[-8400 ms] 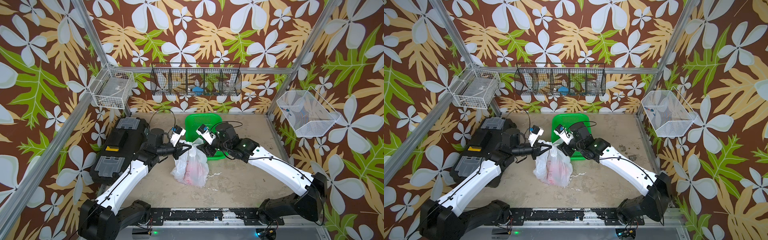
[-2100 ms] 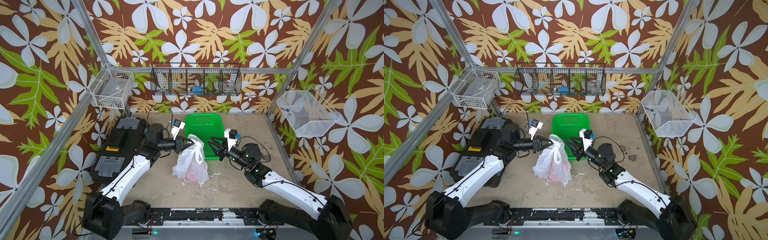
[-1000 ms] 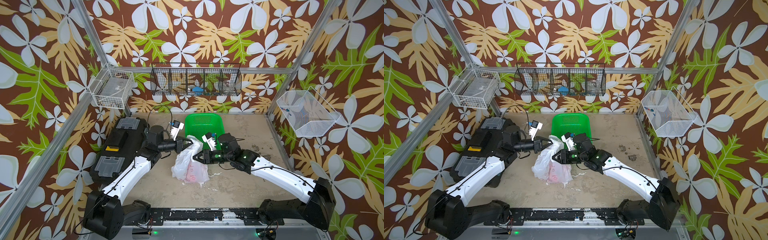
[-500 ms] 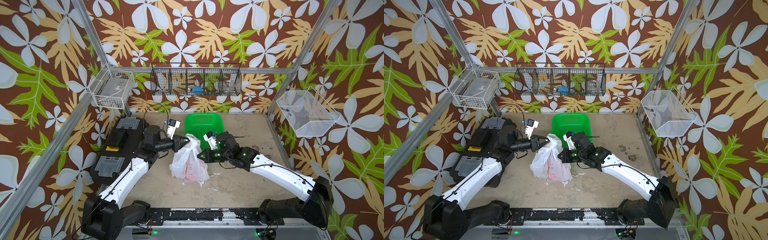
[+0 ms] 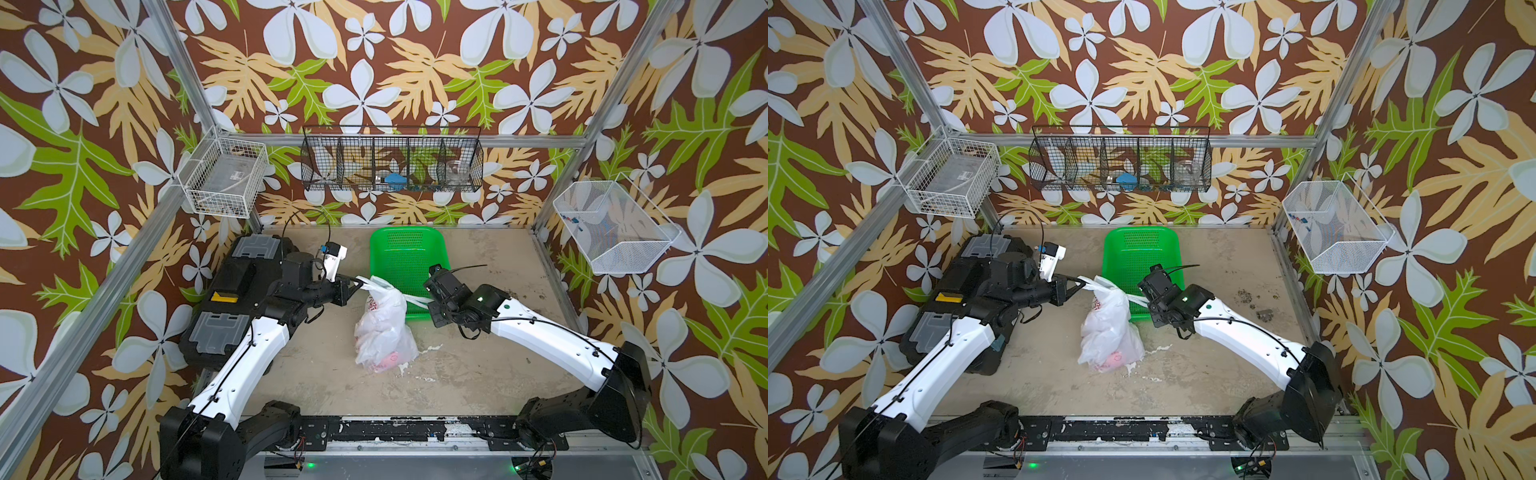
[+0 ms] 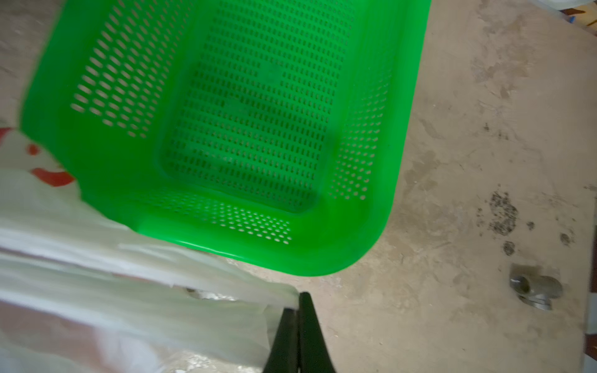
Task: Place the peach into a plastic bag & tie a knot
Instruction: Tie the plastic bag at the center of the board.
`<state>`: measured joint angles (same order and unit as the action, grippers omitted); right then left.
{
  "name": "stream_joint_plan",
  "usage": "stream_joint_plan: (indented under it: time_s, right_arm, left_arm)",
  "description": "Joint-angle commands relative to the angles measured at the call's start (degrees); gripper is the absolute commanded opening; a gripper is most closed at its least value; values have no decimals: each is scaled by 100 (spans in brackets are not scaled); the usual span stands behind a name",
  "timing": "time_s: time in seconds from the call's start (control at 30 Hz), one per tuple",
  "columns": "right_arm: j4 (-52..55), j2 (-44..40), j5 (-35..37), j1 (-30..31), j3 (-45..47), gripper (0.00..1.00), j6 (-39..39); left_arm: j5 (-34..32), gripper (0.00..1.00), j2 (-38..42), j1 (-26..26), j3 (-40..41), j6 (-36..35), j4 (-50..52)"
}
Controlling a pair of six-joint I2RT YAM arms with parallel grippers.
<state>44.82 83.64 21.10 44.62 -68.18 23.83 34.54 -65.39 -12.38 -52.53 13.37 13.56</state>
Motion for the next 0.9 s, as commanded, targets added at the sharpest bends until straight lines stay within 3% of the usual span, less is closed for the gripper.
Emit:
stream_joint_plan:
  time_s: [0.0,0.33,0.5,0.63,0.77,0.87]
  right_arm:
    - [971,107,1206,-92,248,0,-45]
    - [707,260,1250,-350,457,0,-191]
    - [426,218,1094,-1247,885,0,-237]
    - [505,395,924,-1584,771,0,-305]
    - [348,504,571,-1865,910,0,-399]
    - [133,347,-311,-1767,797,0,-541]
  left_arm:
    - [-653,0,32,192,109,-69,-76]
    - [-646,0,-24,393,443,43,-257]
    - [-783,0,-272,950,1037,399,-372]
    - [-985,0,-280,1036,1053,362,-329]
    - [-1038,0,-386,1045,1073,361,-356]
    - [-515,0,-377,1036,1114,439,-549]
